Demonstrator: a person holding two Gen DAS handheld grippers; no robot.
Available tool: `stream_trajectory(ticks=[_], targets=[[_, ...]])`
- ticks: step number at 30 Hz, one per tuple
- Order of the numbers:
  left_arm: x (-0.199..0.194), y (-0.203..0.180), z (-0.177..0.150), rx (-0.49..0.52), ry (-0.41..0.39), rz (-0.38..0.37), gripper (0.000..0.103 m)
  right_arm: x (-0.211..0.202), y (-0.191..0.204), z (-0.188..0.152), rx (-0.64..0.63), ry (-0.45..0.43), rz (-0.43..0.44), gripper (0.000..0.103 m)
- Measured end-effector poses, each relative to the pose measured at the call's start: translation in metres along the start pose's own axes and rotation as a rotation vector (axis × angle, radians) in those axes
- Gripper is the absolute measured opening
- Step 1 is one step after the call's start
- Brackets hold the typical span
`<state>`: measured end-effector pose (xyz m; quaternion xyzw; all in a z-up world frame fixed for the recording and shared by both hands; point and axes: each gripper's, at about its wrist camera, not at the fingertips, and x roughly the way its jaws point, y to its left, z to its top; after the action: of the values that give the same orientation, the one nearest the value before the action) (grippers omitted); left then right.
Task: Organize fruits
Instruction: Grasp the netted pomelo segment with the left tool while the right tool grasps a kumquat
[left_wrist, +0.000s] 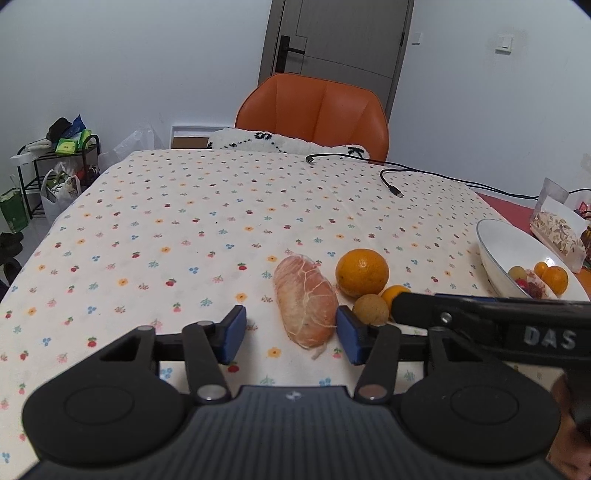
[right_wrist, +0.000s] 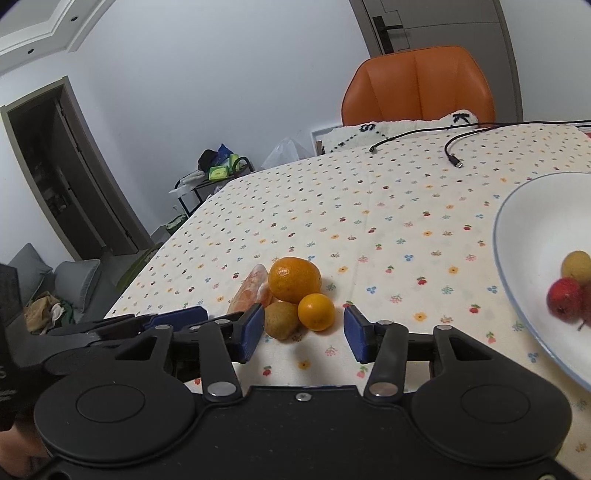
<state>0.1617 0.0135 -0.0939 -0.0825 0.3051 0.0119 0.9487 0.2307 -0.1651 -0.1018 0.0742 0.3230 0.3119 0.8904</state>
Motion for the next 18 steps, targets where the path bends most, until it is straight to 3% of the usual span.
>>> stream_trajectory(ticks=[4,9,11,18], targets=[[-0.006,0.005,-0.001,-0.009,0.01,0.003,0.045,0.007,0.005,0.002,-0.011,0.001,0.003,0.044],[-0.013,0.01,-0.002,-0.017,0.009,0.011,0.045,0.01,0.004,0.001,-0.008,0.008,0.028,0.017],[-0.015,0.01,-0.001,-0.016,0.007,0.005,0.045,0.008,0.004,0.001,-0.019,0.006,0.019,0.011],[-0.008,0.002,0.002,-0.004,0.002,0.001,0.045,-0.004,-0.003,-0.002,-0.003,-0.005,0.004,0.01]])
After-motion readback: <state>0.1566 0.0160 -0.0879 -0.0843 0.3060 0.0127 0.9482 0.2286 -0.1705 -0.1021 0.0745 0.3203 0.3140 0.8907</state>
